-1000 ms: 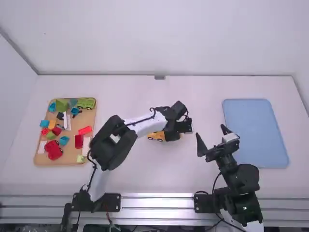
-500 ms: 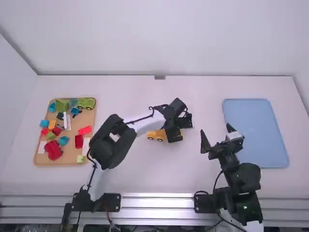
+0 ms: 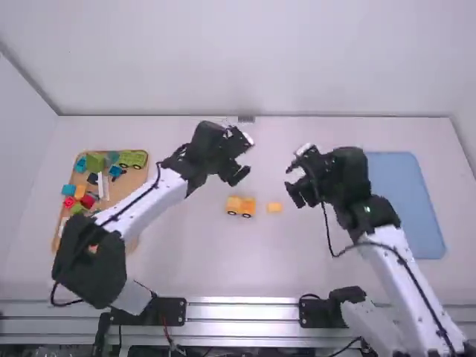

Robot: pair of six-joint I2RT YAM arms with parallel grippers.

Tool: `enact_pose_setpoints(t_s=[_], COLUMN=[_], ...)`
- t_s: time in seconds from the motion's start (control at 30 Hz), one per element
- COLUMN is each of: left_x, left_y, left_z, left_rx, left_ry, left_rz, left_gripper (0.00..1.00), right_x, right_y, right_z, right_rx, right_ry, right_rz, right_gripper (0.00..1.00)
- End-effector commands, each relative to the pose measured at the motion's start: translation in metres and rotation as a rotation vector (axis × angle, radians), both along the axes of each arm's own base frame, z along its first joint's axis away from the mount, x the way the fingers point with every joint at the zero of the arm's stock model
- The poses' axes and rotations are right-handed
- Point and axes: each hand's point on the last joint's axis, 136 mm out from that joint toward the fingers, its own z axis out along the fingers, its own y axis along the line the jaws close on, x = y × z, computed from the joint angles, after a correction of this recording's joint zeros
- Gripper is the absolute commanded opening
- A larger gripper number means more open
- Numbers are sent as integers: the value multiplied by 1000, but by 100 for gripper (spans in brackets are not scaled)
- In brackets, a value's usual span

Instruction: Assemble lego blocks to make yellow taxi

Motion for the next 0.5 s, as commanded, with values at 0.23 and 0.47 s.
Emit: enact_pose_setpoints(t_s=[0.23, 0.47], left_x=[-47, -65], left_y=[94, 129], left_z=[11, 23], left_rx=[-130, -146], left_ry=[-97, -245], left_rz=[248, 346], left_gripper=[99, 99], right_x=[25, 24], right_y=[21, 31], right_z=[-72, -139], right_rx=[-508, -602], right_ry=[286, 489], right_rz=[383, 452], right_gripper=[99, 99])
